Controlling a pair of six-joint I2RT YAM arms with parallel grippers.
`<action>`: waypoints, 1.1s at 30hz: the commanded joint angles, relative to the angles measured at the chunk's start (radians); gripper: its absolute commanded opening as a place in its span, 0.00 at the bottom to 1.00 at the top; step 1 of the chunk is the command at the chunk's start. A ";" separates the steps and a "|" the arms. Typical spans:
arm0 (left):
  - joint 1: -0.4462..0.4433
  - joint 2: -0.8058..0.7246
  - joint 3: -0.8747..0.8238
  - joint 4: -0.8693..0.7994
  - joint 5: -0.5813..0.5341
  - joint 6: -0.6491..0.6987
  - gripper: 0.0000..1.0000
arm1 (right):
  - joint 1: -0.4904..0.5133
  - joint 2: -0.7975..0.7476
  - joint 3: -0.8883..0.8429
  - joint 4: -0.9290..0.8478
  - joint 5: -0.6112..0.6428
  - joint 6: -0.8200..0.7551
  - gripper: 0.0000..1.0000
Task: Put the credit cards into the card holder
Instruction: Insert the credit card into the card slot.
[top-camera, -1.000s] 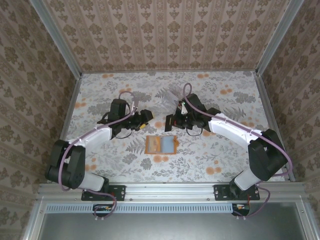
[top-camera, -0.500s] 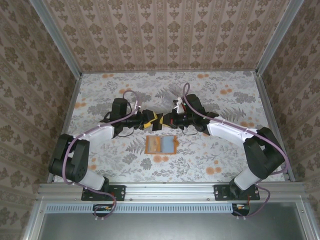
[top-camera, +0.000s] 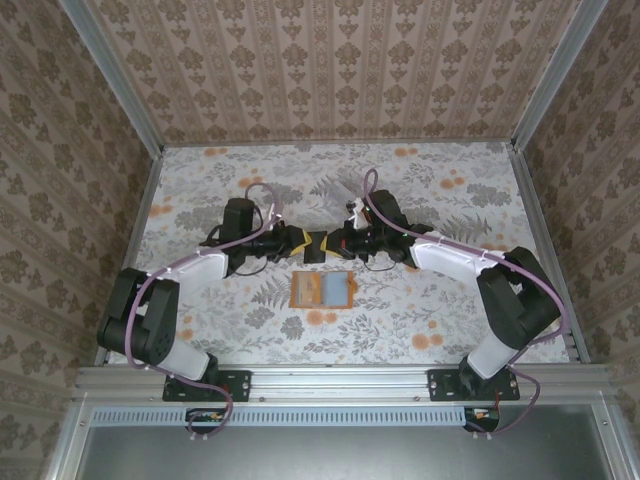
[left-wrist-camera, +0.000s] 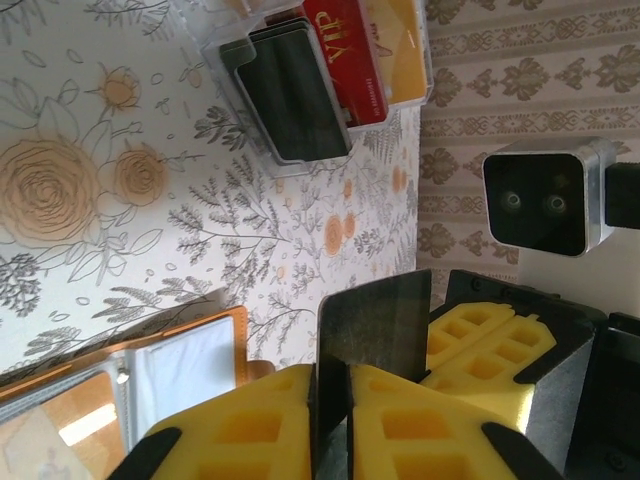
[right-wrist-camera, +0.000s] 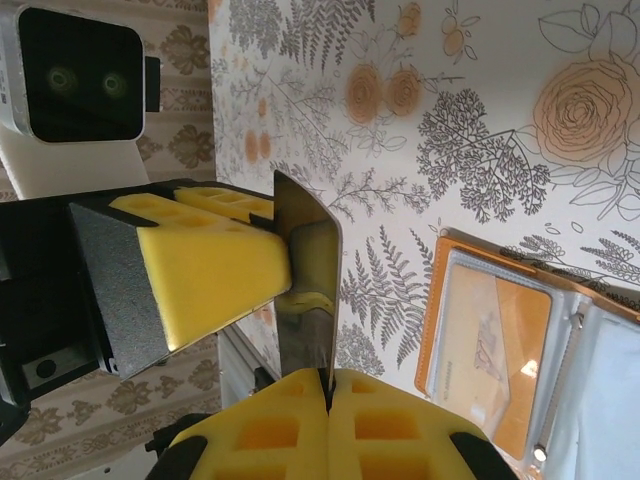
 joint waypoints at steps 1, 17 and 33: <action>-0.008 -0.049 -0.009 -0.002 0.058 0.033 0.09 | 0.003 0.029 0.024 -0.010 0.007 -0.012 0.00; -0.099 -0.138 -0.124 -0.164 -0.250 0.124 0.00 | 0.167 0.090 0.133 -0.512 0.464 -0.142 0.15; -0.200 -0.039 -0.113 -0.132 -0.331 0.143 0.00 | 0.166 0.124 0.091 -0.662 0.638 -0.150 0.11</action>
